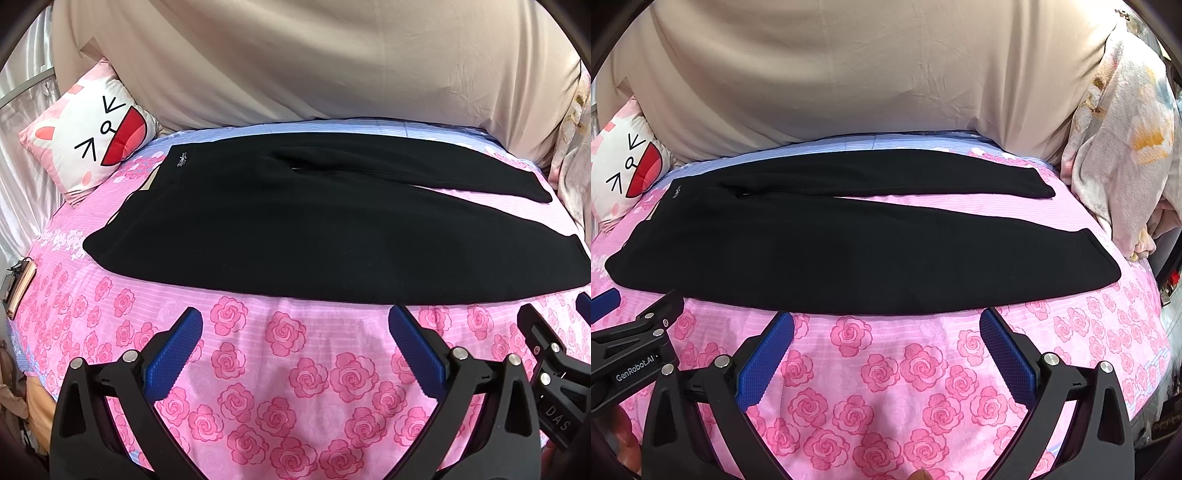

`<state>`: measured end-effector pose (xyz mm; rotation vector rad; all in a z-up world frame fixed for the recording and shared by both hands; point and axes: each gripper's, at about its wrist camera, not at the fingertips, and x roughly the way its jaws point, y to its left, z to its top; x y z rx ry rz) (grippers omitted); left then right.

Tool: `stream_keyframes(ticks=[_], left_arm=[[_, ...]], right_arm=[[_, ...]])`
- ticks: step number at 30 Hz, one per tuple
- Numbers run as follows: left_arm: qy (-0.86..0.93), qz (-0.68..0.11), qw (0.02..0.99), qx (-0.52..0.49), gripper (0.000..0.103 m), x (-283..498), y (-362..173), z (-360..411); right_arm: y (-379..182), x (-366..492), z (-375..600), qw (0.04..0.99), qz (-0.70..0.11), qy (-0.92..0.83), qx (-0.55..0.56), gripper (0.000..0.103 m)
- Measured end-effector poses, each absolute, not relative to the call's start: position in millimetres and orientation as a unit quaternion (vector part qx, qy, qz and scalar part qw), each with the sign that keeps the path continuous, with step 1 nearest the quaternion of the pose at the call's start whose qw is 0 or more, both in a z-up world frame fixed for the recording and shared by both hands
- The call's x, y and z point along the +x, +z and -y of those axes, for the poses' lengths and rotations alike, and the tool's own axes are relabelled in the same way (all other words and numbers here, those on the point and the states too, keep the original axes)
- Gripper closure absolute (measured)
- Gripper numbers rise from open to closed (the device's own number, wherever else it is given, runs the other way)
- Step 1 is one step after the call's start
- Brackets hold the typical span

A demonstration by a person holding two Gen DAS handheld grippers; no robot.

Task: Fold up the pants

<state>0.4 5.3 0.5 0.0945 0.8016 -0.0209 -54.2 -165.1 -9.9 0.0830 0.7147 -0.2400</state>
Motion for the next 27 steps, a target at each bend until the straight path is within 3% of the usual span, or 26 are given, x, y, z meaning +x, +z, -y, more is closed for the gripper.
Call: stream_keyframes(ticks=[27], left_arm=[[-0.011,-0.391,0.919,0.047,0.005,1.3,2.1,-4.8]], right_arm=[[-10.5,-54.8,165.1,0.929,-0.348,-0.116,0.041,0.005]])
